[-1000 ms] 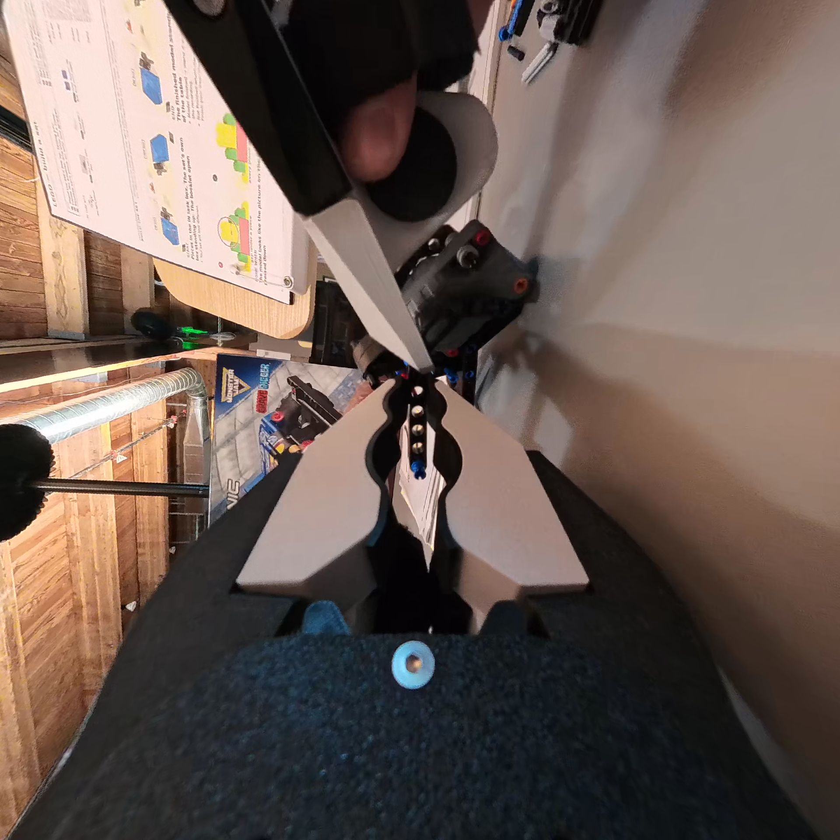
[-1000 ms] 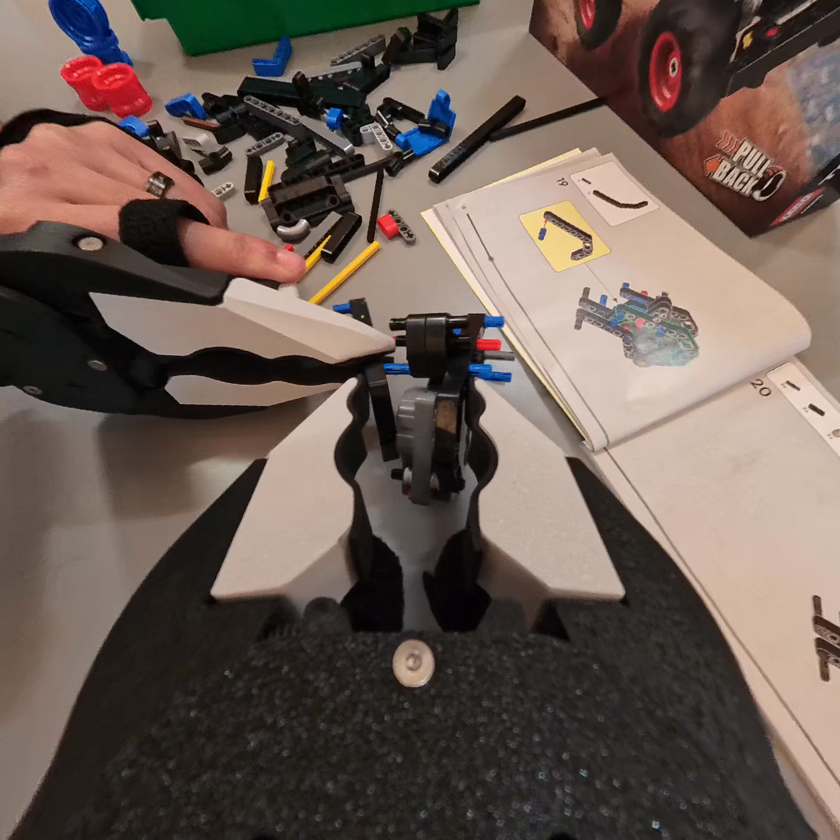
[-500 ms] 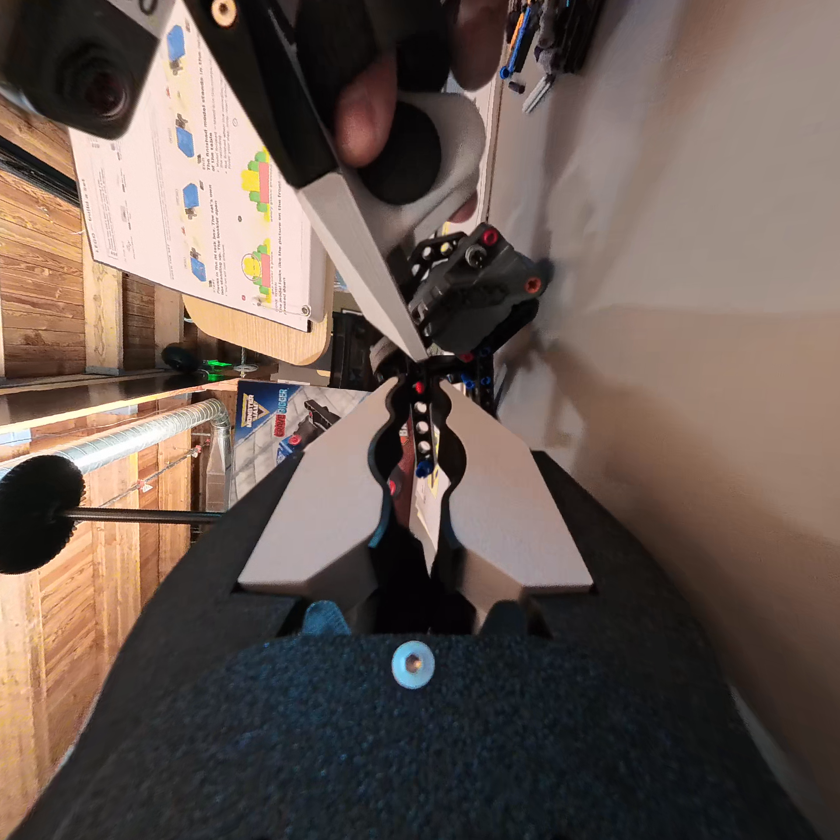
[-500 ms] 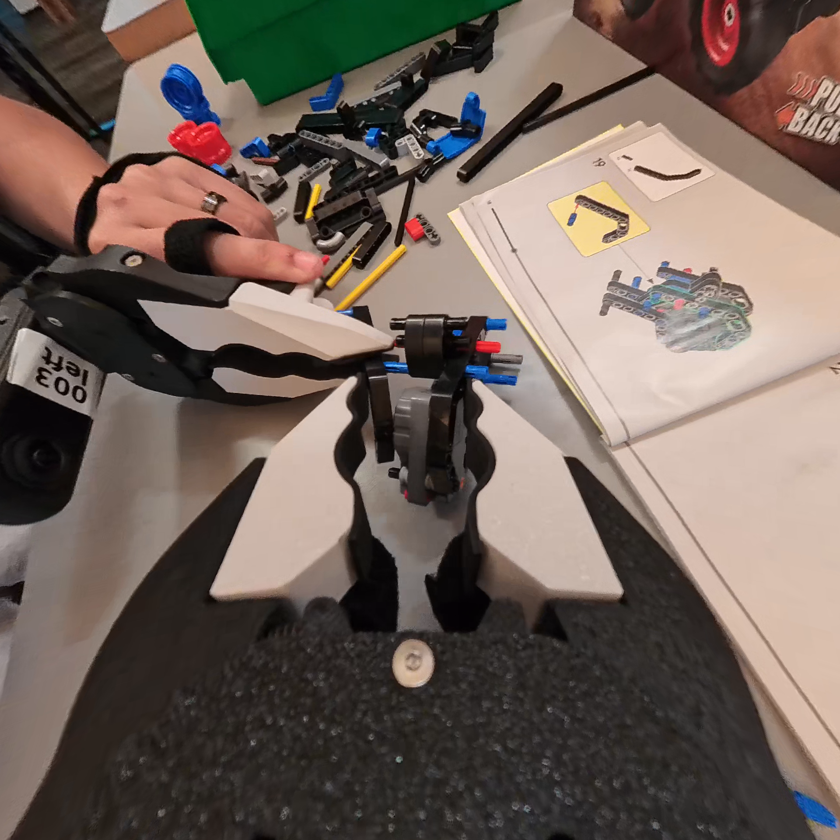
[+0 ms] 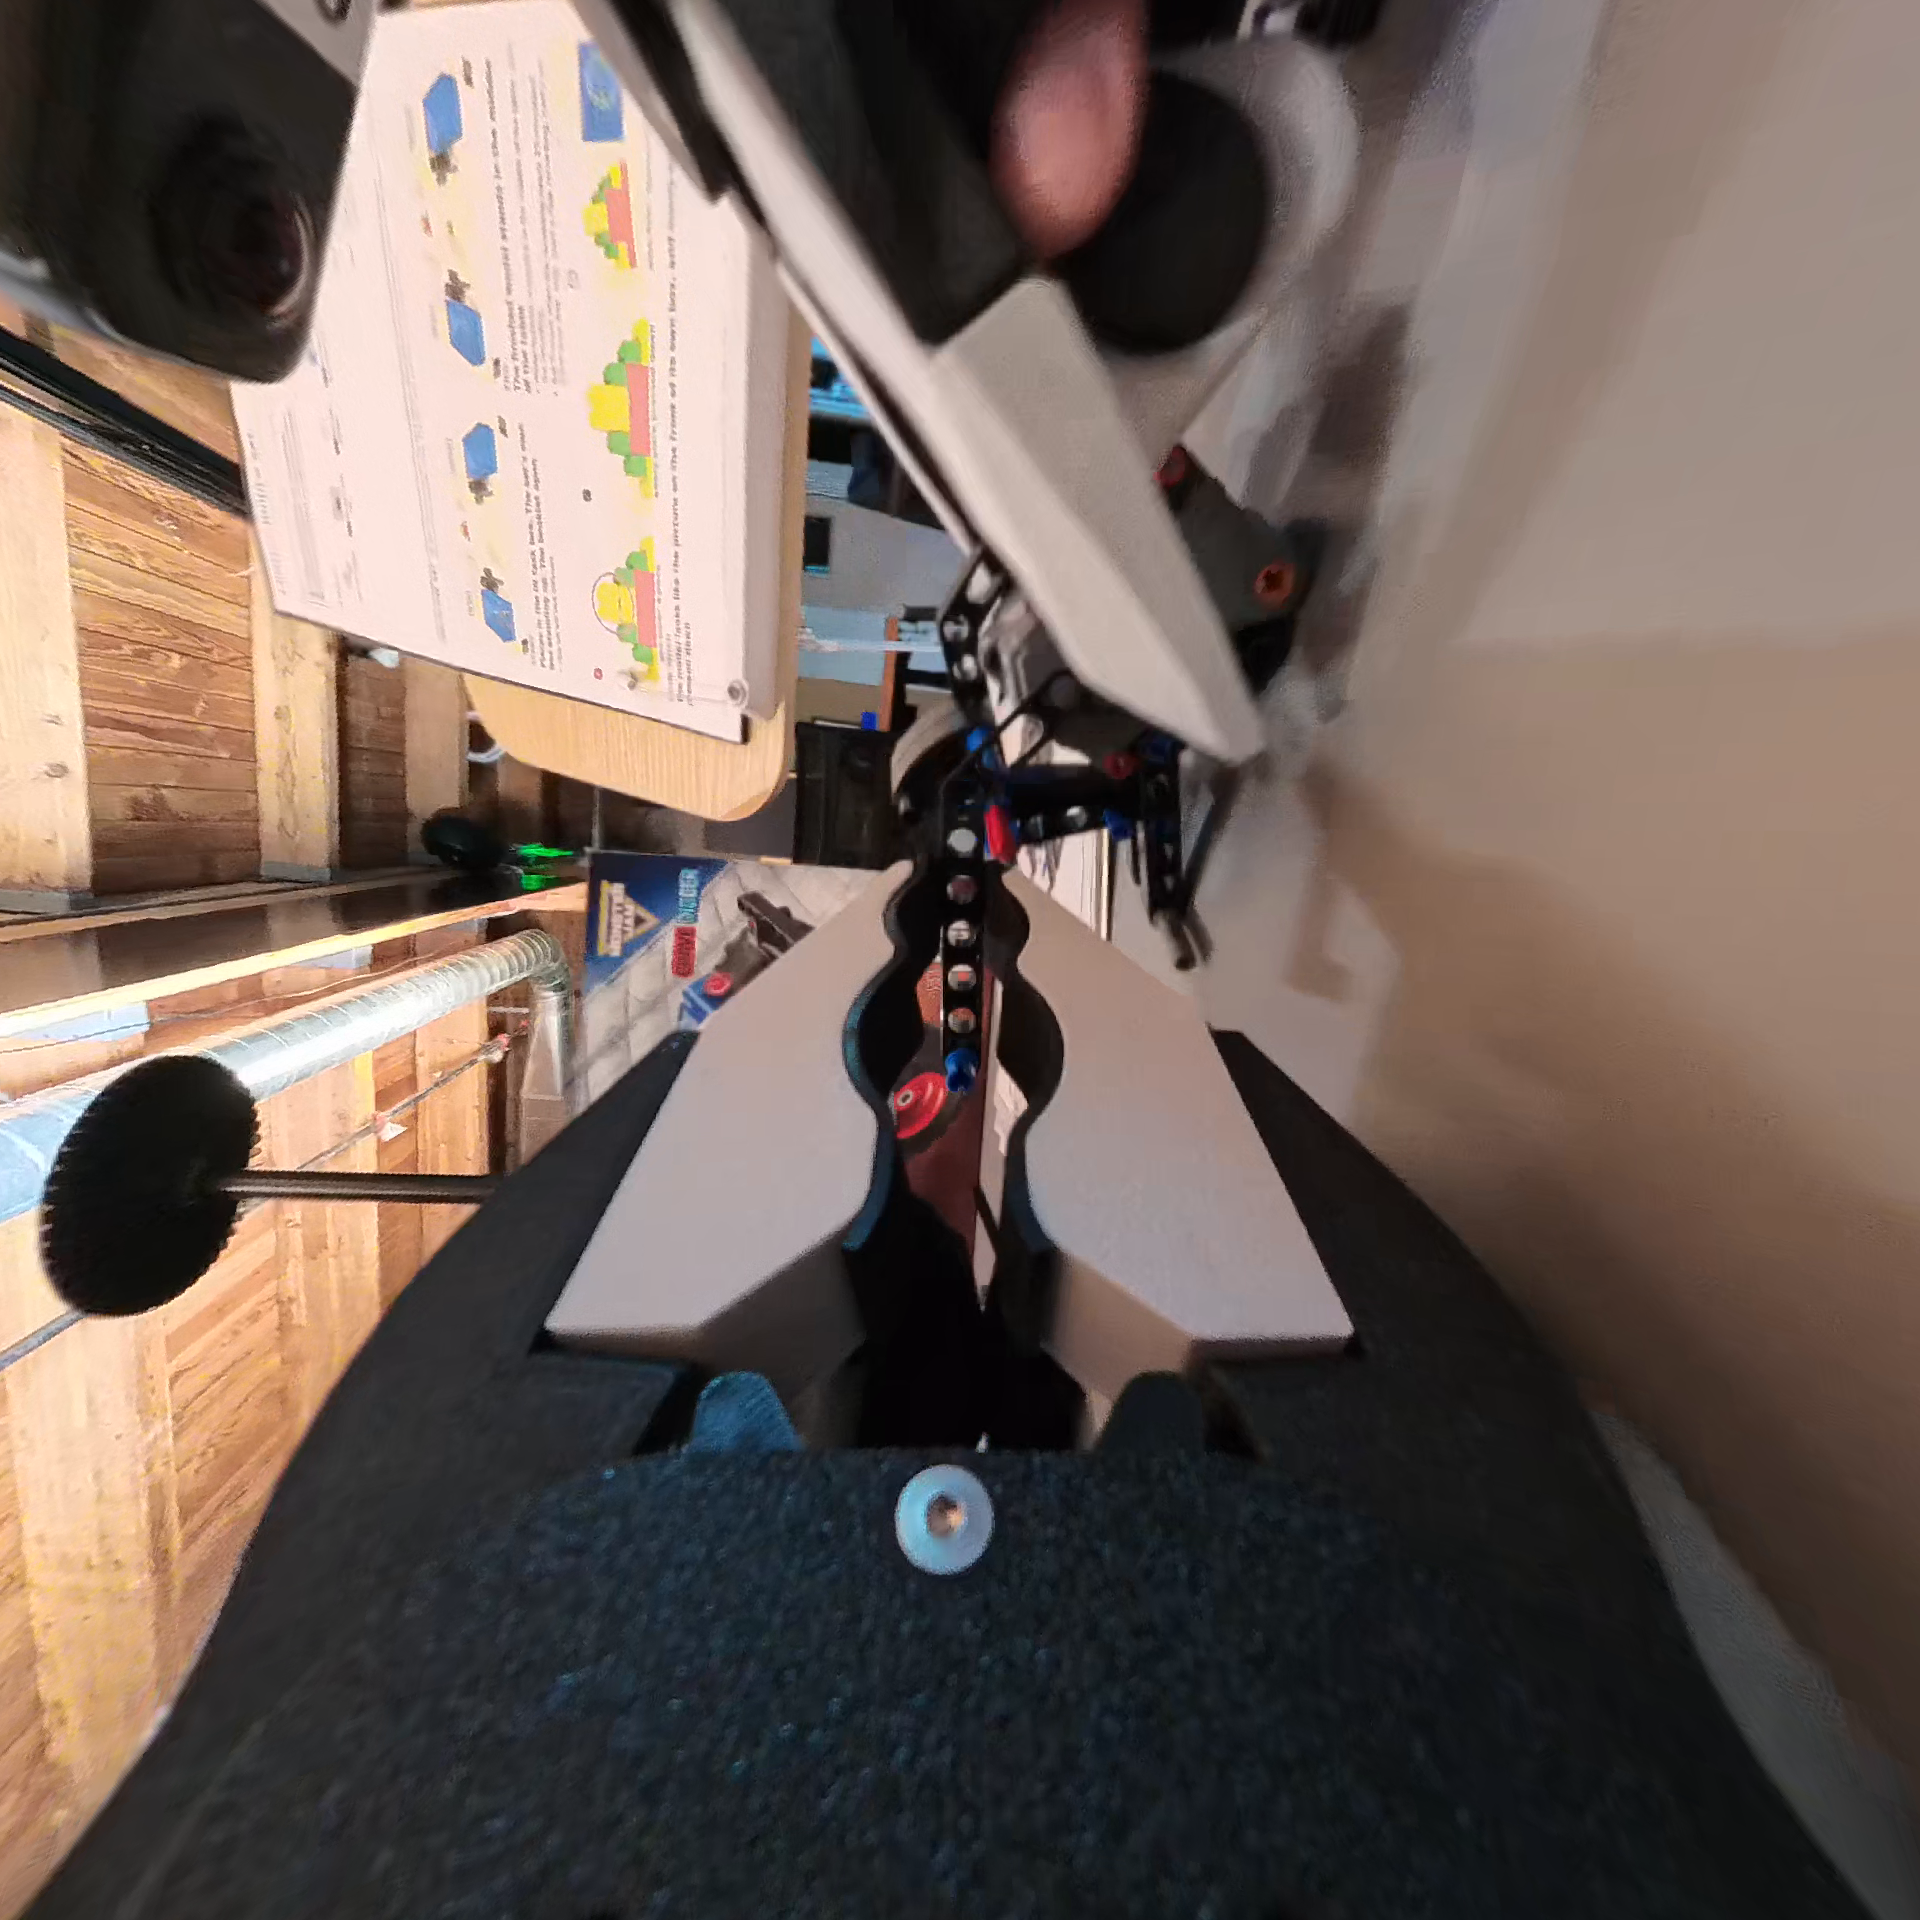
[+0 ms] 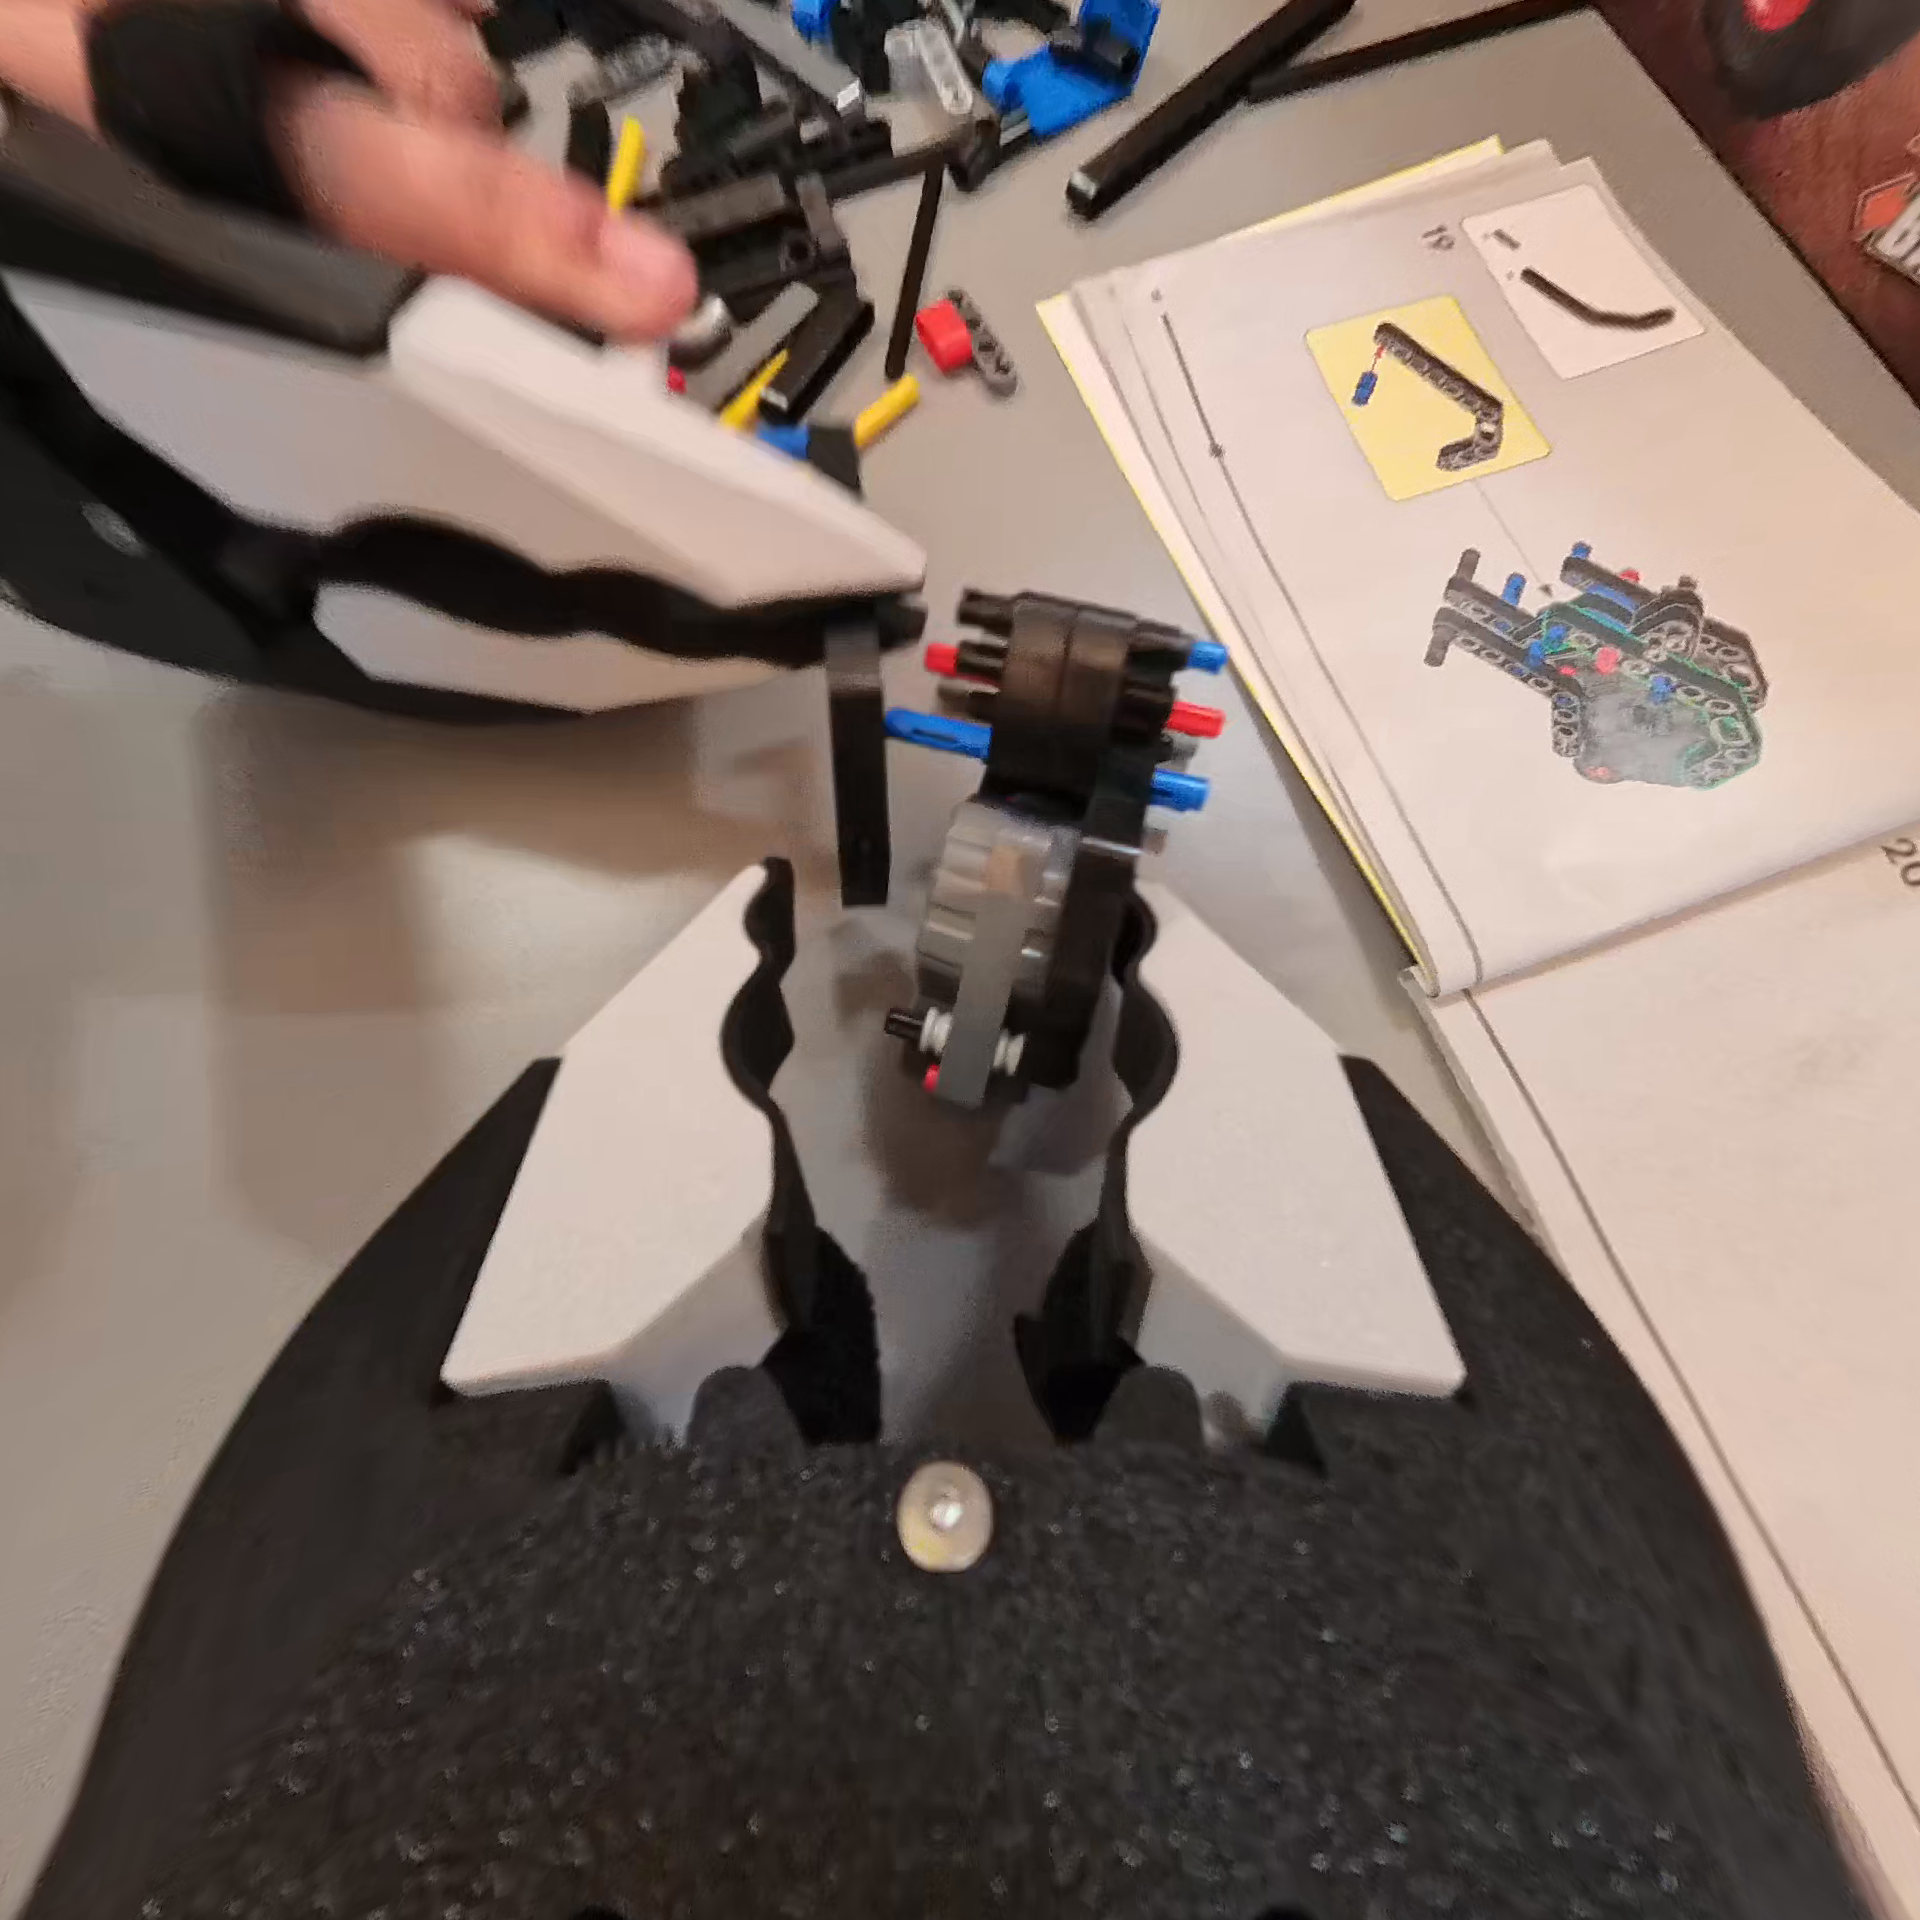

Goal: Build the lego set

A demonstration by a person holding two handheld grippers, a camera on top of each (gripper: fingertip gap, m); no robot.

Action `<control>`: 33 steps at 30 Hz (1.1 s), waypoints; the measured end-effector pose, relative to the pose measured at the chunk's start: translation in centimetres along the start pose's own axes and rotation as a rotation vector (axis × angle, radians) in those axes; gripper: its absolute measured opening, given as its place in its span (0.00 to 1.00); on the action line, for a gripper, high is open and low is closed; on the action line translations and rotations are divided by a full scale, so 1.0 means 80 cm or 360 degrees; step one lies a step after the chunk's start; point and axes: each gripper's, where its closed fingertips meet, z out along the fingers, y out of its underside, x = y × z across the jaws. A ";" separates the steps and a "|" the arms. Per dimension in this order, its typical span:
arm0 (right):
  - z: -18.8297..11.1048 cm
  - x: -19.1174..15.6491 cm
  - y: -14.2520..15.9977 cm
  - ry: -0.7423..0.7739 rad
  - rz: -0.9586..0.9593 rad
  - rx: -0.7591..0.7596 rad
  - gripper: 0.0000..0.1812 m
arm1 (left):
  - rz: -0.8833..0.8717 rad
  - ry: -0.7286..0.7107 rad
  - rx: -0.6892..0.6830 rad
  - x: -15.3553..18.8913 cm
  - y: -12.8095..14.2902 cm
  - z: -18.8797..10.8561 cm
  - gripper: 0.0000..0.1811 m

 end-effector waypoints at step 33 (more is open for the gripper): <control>-0.046 -0.059 0.018 -0.0792 0.0526 -0.0112 0.31 | -0.0602 0.0864 0.0208 -0.013 -0.012 -0.043 0.03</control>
